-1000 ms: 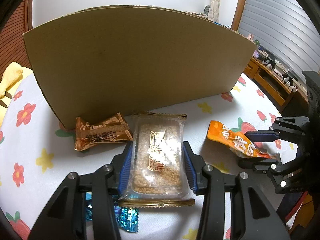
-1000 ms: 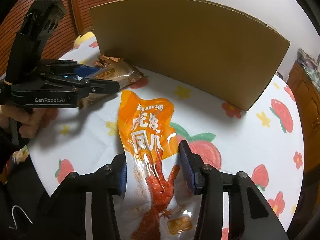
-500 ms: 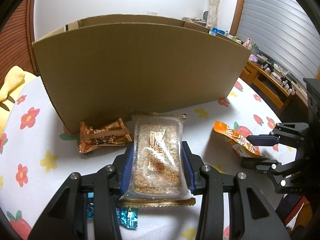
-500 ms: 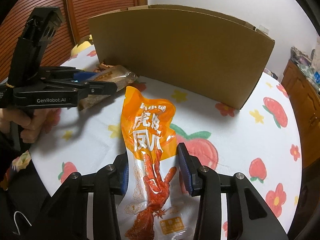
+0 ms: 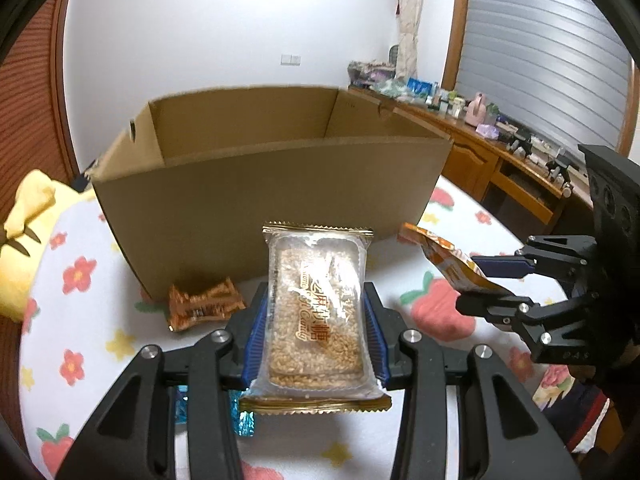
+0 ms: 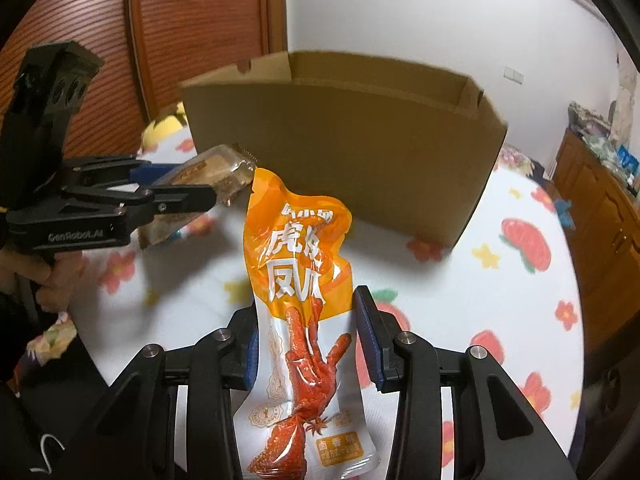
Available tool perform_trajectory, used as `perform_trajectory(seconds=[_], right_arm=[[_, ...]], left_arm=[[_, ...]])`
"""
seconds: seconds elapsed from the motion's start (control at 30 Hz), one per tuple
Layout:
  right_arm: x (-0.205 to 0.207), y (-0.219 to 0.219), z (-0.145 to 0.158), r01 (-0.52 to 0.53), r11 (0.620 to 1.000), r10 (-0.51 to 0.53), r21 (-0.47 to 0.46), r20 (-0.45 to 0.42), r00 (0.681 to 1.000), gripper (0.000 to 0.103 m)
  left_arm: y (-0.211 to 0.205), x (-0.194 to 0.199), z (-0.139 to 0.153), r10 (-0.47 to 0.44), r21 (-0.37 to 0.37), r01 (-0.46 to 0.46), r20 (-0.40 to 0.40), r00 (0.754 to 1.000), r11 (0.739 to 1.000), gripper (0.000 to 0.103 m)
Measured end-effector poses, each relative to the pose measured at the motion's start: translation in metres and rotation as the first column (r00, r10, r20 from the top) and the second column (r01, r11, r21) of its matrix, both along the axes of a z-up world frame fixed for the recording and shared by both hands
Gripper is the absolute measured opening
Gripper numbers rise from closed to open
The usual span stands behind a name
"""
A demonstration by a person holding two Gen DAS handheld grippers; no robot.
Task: Organize snacks
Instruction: 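Lift both held snacks up and carry them over the cardboard box, then open both tools over the box to drop the held snacks inside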
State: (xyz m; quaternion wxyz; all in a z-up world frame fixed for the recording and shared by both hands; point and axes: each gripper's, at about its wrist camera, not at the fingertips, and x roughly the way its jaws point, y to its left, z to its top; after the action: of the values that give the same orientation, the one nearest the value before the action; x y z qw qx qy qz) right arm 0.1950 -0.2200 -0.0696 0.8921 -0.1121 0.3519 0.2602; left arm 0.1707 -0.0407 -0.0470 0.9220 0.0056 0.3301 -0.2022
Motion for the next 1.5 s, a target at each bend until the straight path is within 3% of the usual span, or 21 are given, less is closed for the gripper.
perform_trajectory(seconds=[0.33, 0.63, 1.07, 1.3, 1.5], right_arm=[[0.016, 0.004, 0.059, -0.016, 0.999, 0.010, 0.043, 0.118, 0.993, 0.040], [0.069, 0.019, 0.103, -0.030, 0.997, 0.017, 0.064, 0.192, 0.981, 0.040], [0.147, 0.030, 0.091, 0.031, 0.998, -0.038, 0.049, 0.147, 0.988, 0.040], [0.161, 0.028, 0.079, 0.038, 0.999, -0.041, 0.030, 0.102, 0.994, 0.042], [0.161, 0.026, 0.073, 0.055, 0.998, -0.057, 0.026, 0.086, 0.995, 0.050]], left_arm=[[0.010, 0.011, 0.044, 0.007, -0.001, -0.007, 0.089, 0.996, 1.000, 0.042], [0.034, 0.057, 0.079, 0.043, 0.005, -0.044, 0.124, 0.991, 0.999, 0.042], [0.034, 0.113, 0.067, 0.070, 0.046, -0.074, 0.087, 0.994, 0.996, 0.042], [0.032, 0.125, 0.061, 0.074, 0.064, -0.078, 0.075, 0.994, 0.995, 0.043], [0.027, 0.131, 0.060, 0.076, 0.076, -0.081, 0.067, 0.995, 0.994, 0.043]])
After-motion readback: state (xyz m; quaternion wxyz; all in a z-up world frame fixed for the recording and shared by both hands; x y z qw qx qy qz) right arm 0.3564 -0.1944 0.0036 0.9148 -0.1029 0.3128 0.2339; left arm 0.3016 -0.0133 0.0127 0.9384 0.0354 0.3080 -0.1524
